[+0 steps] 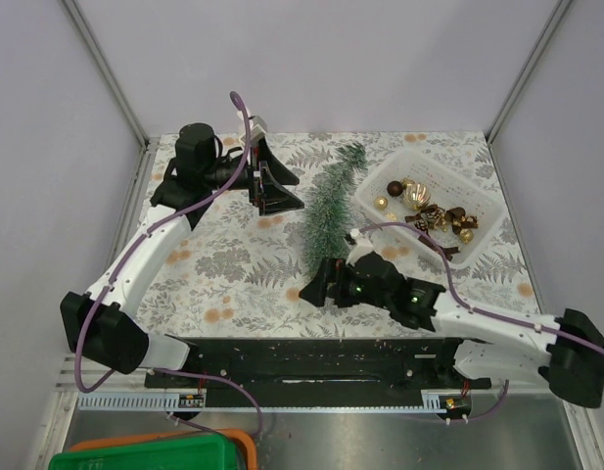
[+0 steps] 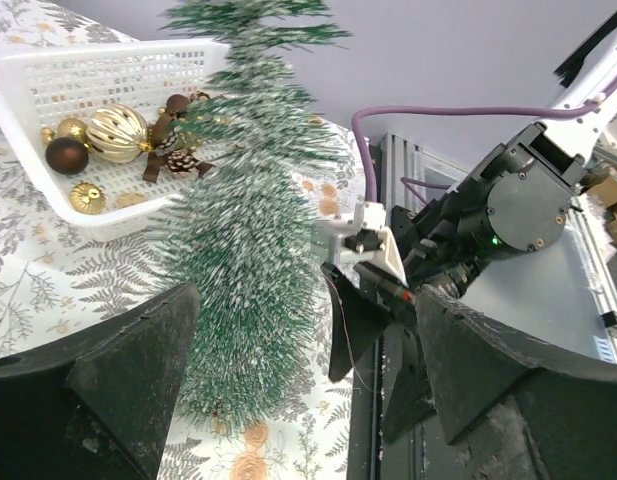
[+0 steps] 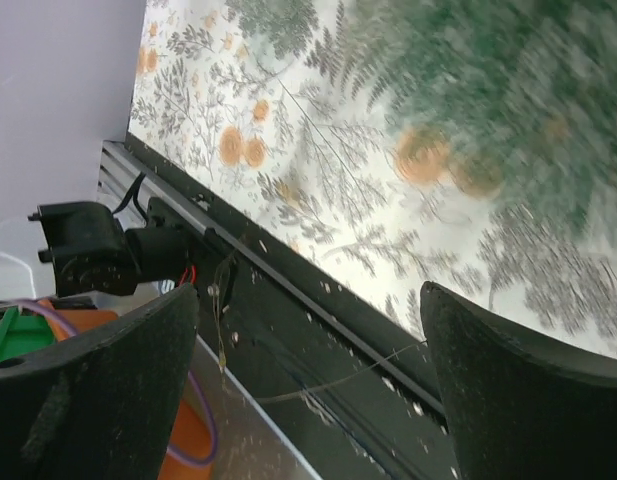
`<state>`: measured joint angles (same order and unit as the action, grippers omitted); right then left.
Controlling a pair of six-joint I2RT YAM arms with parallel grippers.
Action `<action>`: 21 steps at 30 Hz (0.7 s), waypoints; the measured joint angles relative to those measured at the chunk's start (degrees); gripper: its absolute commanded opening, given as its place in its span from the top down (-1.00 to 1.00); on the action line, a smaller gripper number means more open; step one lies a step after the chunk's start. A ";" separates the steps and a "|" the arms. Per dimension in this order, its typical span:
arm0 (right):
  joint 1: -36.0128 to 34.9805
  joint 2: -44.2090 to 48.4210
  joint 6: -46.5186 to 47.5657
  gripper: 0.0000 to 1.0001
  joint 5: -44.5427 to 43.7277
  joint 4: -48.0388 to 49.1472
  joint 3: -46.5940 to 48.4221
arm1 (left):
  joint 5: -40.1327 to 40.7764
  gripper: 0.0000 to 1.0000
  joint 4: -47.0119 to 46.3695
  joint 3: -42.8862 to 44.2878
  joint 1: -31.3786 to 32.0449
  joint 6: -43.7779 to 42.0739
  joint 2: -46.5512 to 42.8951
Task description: Decorate the small christmas tree
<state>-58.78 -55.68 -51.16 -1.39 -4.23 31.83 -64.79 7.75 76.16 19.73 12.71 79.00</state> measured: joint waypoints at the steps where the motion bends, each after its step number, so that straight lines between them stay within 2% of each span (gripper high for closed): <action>1: -0.11 -3.17 0.61 -0.99 -0.07 1.40 1.86 | 0.42 -0.87 0.26 0.00 0.00 -0.46 -0.20; 5: -0.61 -13.16 3.91 -0.99 0.11 6.10 8.46 | 1.95 -0.88 1.73 -0.11 0.00 -2.25 -0.66; 10: -0.98 -18.71 7.02 -0.99 -2.82 7.13 13.88 | 2.62 -0.87 2.67 -1.27 0.00 -3.28 -0.68; 17: -2.36 -18.53 7.30 -0.99 -13.66 2.86 14.25 | 2.64 -0.87 3.04 -2.43 0.00 -3.69 -1.09; 21: -3.50 -14.21 6.75 -0.99 -17.07 -0.35 13.00 | 2.62 -0.87 2.82 -3.32 0.00 -3.67 -1.79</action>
<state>-62.28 -69.89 -44.40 -18.46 -4.58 44.84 -62.17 10.57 72.84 19.73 9.04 77.21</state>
